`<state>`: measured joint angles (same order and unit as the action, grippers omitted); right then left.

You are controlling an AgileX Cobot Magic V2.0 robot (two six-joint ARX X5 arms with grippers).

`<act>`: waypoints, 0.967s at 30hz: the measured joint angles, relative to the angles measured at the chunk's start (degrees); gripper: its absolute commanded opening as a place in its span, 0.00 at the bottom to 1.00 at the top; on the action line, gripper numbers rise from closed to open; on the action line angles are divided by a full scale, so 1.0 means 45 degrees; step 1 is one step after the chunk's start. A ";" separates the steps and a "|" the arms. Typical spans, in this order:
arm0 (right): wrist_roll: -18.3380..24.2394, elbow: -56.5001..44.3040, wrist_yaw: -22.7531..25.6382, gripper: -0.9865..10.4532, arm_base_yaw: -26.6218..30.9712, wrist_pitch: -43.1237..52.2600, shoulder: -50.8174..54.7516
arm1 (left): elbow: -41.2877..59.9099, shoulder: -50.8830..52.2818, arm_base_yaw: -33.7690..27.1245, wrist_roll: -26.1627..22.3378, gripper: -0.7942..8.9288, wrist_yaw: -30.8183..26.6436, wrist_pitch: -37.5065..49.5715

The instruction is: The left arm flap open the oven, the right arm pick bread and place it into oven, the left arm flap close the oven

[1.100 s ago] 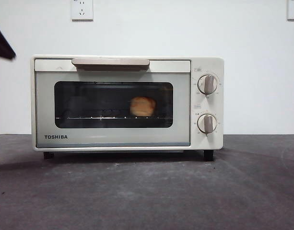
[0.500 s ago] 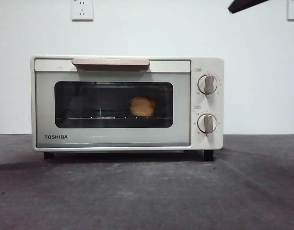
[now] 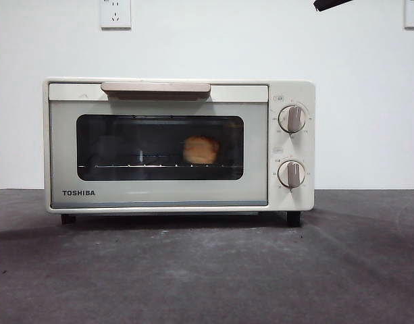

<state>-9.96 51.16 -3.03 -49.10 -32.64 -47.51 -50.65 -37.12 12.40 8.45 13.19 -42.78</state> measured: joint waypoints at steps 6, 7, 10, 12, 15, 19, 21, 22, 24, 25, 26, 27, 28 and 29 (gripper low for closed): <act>-0.0039 0.0000 0.0005 0.31 0.0000 -0.0005 0.0000 | 0.0000 0.0000 0.0000 0.0000 0.10 0.0000 -0.0005; -0.0063 0.0000 0.0005 0.24 0.0000 -0.0005 0.0000 | 0.0000 0.0005 0.0000 0.0000 0.10 0.0000 -0.0005; -0.0083 0.0000 0.0005 0.09 0.0000 -0.0005 0.0000 | 0.0000 0.0000 0.0000 0.0000 0.10 0.0000 -0.0005; -0.0078 0.0000 0.0005 0.09 0.0000 0.0000 0.0000 | 0.0000 0.0000 0.0000 0.0000 0.10 0.0000 -0.0005; -0.0078 0.0000 0.0010 0.09 0.0000 0.0000 0.0000 | 0.0000 0.0000 0.0000 0.0000 0.10 0.0000 -0.0005; -0.0078 0.0000 0.0005 0.09 0.0000 -0.0005 0.0000 | 0.0000 0.0000 0.0000 0.0000 0.10 0.0000 -0.0005; -0.0078 0.0000 0.0005 0.09 0.0000 0.0000 0.0000 | 0.0000 0.0000 0.0000 0.0000 0.10 0.0000 -0.0005; -0.0078 0.0000 0.0010 0.09 0.0000 0.0000 0.0000 | 0.0000 0.0000 0.0000 0.0000 0.10 0.0000 -0.0005; -0.0078 0.0000 0.0005 0.09 0.0000 0.0000 0.0000 | 0.0000 0.0000 0.0000 0.0000 0.10 0.0000 -0.0005; -0.0078 0.0000 0.0005 0.09 0.0000 -0.0005 0.0000 | 0.0000 0.0000 0.0000 0.0000 0.10 0.0000 -0.0010; -0.0078 0.0000 0.0005 0.09 0.0000 -0.0005 0.0000 | 0.0000 0.0000 0.0000 0.0000 0.10 0.0000 -0.0010; -0.0078 0.0000 0.0005 0.09 0.0000 0.0000 0.0000 | 0.0000 0.0000 0.0000 0.0000 0.10 0.0000 -0.0010; -0.0083 0.0000 0.0005 0.09 0.0000 0.0000 0.0000 | 0.0000 0.0000 0.0000 0.0000 0.10 0.0000 -0.0010; -0.0078 0.0000 0.0005 0.09 0.0000 0.0000 0.0000 | 0.0000 0.0000 0.0000 0.0000 0.10 0.0000 -0.0005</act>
<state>-10.31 51.16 -3.01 -49.10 -32.64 -47.51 -50.65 -37.12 12.40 8.45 13.19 -42.81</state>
